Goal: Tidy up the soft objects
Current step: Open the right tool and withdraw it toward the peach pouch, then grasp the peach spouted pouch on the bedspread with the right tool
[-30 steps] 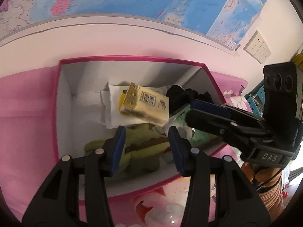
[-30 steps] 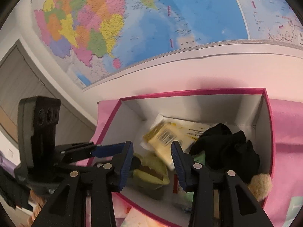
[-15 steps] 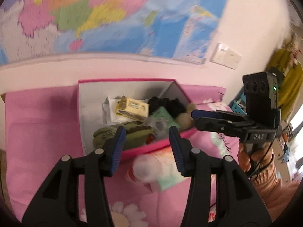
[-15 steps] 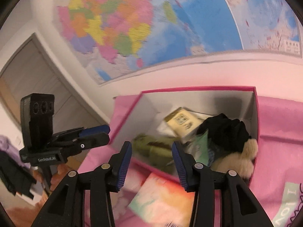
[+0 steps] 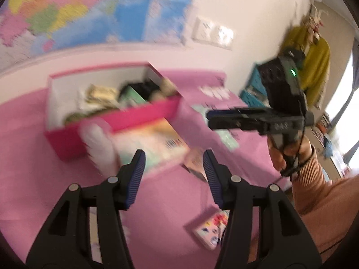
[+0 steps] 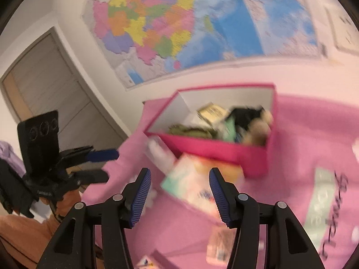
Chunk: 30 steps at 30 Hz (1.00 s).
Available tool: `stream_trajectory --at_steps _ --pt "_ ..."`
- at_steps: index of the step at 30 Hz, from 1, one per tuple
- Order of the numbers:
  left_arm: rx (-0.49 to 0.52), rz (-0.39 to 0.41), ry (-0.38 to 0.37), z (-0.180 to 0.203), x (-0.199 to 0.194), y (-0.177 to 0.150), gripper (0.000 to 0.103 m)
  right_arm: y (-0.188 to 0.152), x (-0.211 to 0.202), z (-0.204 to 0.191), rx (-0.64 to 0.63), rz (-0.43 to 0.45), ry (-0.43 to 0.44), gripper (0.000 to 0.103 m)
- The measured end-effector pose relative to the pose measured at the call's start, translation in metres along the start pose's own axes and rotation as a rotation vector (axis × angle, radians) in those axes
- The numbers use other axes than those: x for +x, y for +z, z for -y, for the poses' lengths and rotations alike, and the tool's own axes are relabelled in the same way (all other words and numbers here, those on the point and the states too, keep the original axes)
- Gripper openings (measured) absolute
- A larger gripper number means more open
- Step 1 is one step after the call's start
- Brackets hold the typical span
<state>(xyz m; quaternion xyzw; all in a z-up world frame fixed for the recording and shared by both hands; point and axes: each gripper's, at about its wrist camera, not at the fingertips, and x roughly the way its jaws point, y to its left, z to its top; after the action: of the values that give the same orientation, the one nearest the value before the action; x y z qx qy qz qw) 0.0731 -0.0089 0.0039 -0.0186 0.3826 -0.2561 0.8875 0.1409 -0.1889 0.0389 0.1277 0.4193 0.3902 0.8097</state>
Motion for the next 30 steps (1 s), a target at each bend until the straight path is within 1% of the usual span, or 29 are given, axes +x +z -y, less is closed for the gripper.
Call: stream_trajectory --at_steps 3,5,8,10,12,14,15,20,23,25,26,27,30 --pt "0.000 -0.067 -0.035 0.012 0.024 -0.012 0.055 -0.023 -0.002 0.019 0.062 -0.028 -0.026 0.055" --pt "0.004 -0.106 -0.041 0.020 0.039 -0.020 0.055 -0.037 -0.001 0.032 0.110 -0.045 -0.049 0.055" --pt "0.000 -0.155 -0.071 0.029 0.059 -0.028 0.055 -0.057 -0.001 0.048 0.151 -0.065 -0.124 0.055" --pt "0.003 -0.180 -0.079 0.034 0.071 -0.031 0.055 -0.068 -0.003 0.060 0.194 -0.068 -0.124 0.055" --pt "-0.002 -0.211 -0.085 0.038 0.084 -0.033 0.055 -0.076 -0.004 0.070 0.226 -0.072 -0.156 0.055" --pt "-0.005 -0.235 -0.099 0.042 0.096 -0.035 0.055 -0.083 -0.005 0.082 0.269 -0.068 -0.140 0.055" --pt "-0.006 -0.245 -0.105 0.044 0.100 -0.035 0.055 -0.086 -0.005 0.087 0.283 -0.067 -0.147 0.055" --pt "-0.028 -0.278 -0.127 0.046 0.116 -0.034 0.054 -0.091 0.004 0.101 0.313 -0.069 -0.151 0.055" --pt "-0.040 -0.291 -0.129 0.046 0.124 -0.033 0.048 -0.092 0.012 0.098 0.304 -0.084 -0.134 0.055" --pt "-0.051 -0.300 -0.125 0.044 0.128 -0.034 0.047 -0.094 0.015 0.093 0.287 -0.090 -0.121 0.057" --pt "-0.056 -0.306 -0.112 0.042 0.131 -0.034 0.046 -0.094 0.016 0.091 0.280 -0.091 -0.121 0.057" --pt "-0.061 -0.310 -0.097 0.040 0.132 -0.035 0.042 -0.094 0.016 0.089 0.273 -0.093 -0.121 0.057" --pt "-0.088 -0.316 -0.098 0.031 0.130 -0.039 0.041 -0.097 0.018 0.084 0.269 -0.102 -0.090 0.057"
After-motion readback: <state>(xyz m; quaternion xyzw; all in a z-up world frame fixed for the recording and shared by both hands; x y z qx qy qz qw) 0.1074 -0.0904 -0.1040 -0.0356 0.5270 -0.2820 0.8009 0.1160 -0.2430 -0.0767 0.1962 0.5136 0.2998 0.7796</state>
